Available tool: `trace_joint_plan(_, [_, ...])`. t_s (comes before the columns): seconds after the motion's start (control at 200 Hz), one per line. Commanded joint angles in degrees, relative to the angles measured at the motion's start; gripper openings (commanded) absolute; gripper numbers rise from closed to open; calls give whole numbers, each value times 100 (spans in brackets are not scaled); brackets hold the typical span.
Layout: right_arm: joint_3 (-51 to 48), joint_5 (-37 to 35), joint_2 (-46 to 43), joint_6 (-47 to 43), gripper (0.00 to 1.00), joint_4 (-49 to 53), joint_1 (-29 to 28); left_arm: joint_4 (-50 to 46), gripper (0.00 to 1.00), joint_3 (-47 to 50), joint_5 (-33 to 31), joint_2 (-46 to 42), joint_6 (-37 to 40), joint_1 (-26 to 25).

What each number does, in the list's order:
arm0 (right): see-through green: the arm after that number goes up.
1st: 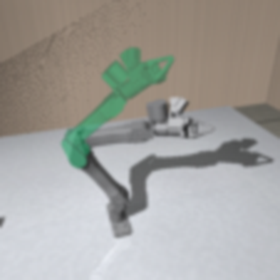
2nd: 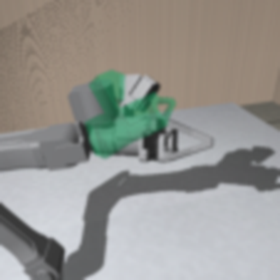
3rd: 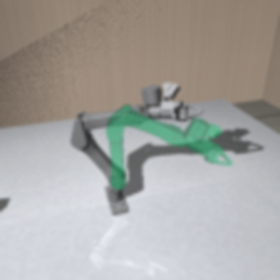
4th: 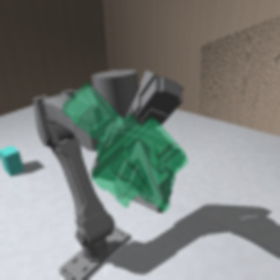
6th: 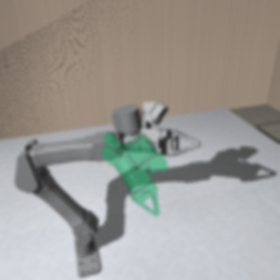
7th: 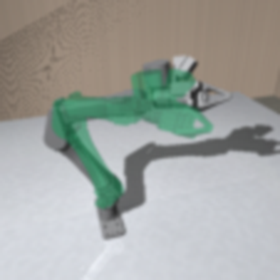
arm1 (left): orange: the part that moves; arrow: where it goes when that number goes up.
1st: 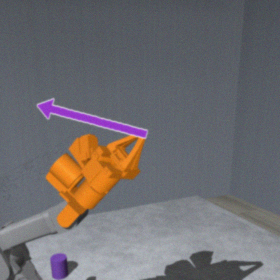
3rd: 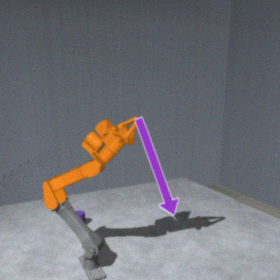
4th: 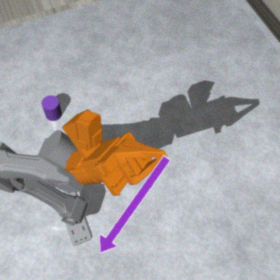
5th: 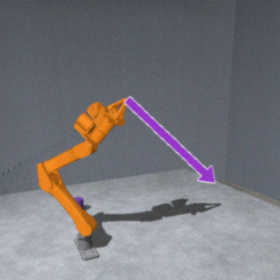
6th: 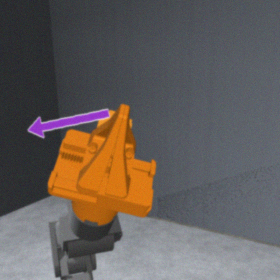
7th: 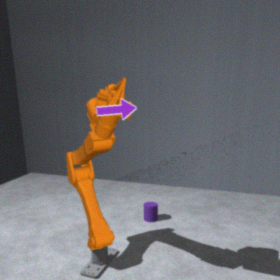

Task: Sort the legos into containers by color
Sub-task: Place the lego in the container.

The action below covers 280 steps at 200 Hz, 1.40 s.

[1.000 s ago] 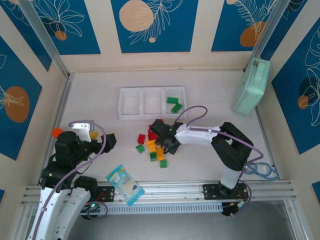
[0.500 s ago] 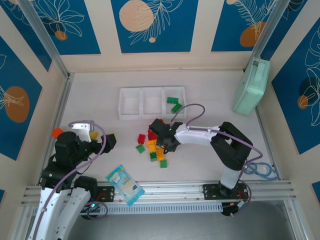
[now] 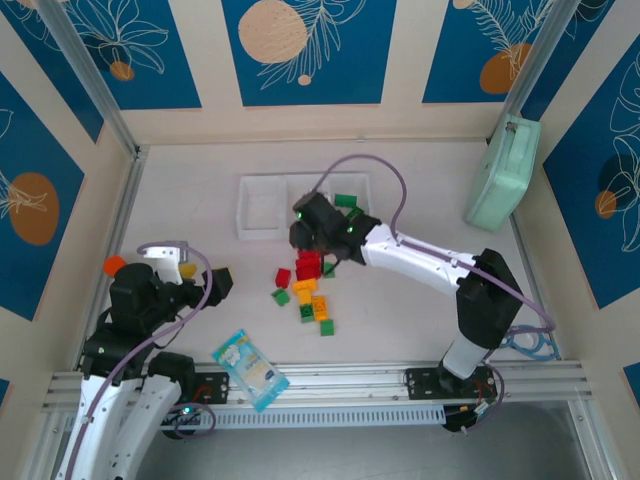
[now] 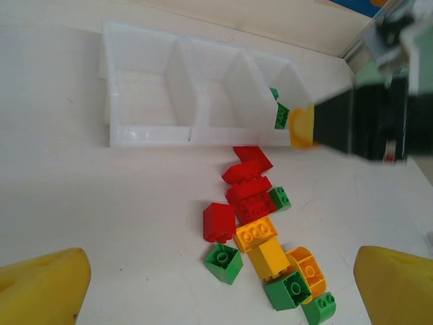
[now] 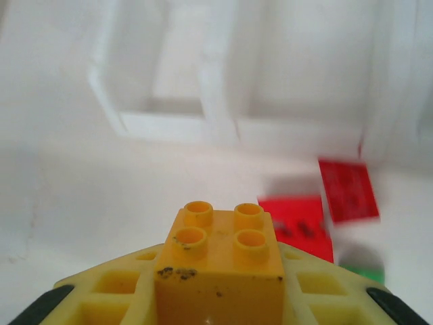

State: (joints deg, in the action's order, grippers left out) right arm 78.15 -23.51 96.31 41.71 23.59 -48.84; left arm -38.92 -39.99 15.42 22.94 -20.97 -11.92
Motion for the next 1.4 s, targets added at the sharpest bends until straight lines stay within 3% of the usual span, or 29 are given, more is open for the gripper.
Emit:
trace_joint_plan(0.0, [786,736,554,-1283,33,-30,448,122,99,34,180,-65,58,-30])
trace_joint_plan(0.13, [1997,1581,1529,-1757,33,475,964,130,99,34,204,-66,57,-29])
trace_joint_plan(0.35, [3602,2134,2869,-2068,33,1122,1446,139,100,30,233,-66,58,-37])
trace_joint_plan(0.675, [4246,2434,3680,-1934,36,1451,1651,154,99,43,256,-79,51,-30])
trace_joint_plan(0.82, [4262,2374,3772,-1906,42,1473,1606,156,99,42,268,-36,43,-37])
trace_joint_plan(1.1, [4498,2244,3715,-1773,61,1859,1563,156,100,37,277,-10,45,-30])
trace_joint_plan(1.396, [3824,1453,2550,-1286,81,2583,1335,147,99,33,249,-17,41,-29])
